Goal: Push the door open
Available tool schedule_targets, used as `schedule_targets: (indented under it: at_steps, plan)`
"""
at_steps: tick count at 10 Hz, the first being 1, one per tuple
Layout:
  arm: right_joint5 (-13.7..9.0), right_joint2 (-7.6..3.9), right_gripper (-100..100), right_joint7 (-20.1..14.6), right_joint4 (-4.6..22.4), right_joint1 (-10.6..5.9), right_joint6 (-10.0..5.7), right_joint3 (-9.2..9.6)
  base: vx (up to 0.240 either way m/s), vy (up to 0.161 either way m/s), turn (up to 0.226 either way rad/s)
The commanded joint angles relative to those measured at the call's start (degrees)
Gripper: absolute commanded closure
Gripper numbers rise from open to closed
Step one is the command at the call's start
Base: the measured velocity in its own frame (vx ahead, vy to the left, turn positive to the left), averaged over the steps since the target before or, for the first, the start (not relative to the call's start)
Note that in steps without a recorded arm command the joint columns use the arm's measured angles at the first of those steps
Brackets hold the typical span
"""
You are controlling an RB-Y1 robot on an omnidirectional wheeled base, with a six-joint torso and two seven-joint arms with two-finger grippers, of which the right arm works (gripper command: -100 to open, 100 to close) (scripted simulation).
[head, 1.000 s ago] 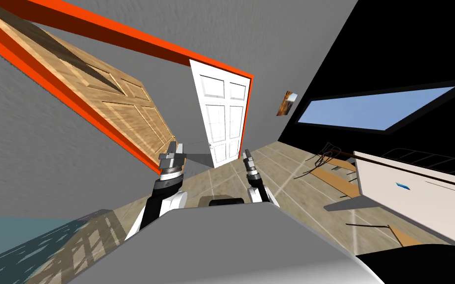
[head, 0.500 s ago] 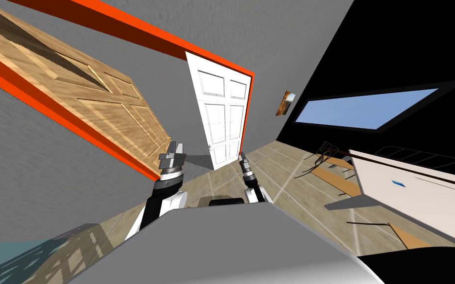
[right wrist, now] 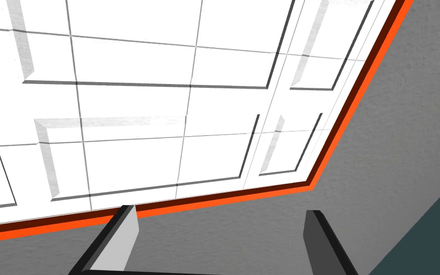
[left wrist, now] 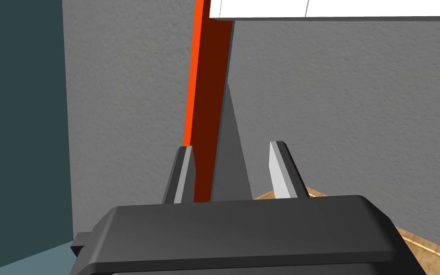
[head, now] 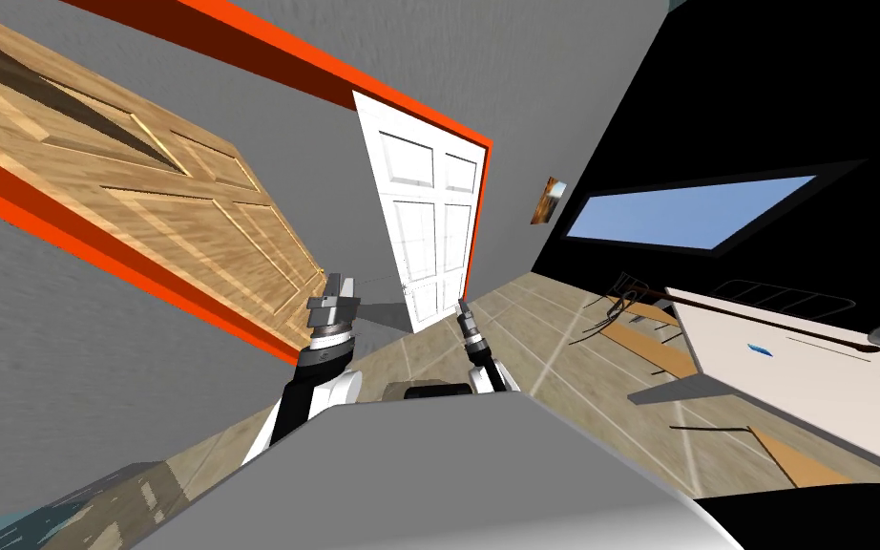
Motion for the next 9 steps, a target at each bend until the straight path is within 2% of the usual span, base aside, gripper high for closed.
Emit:
schedule_targets:
  at_steps: [1,2,9]
  plan:
    - [0.0,0.02,-100,-0.3,2.2,-0.64,-0.52,1.03,0.081,0.059,-0.066]
    - [0.0,0.02,-100,-0.3,2.2,-0.64,-0.52,1.03,0.057,0.055,-0.014]
    - [-0.2,-0.33,-100,-1.9,11.4,-3.95,-2.16,4.86,0.08,0.07,-0.06]
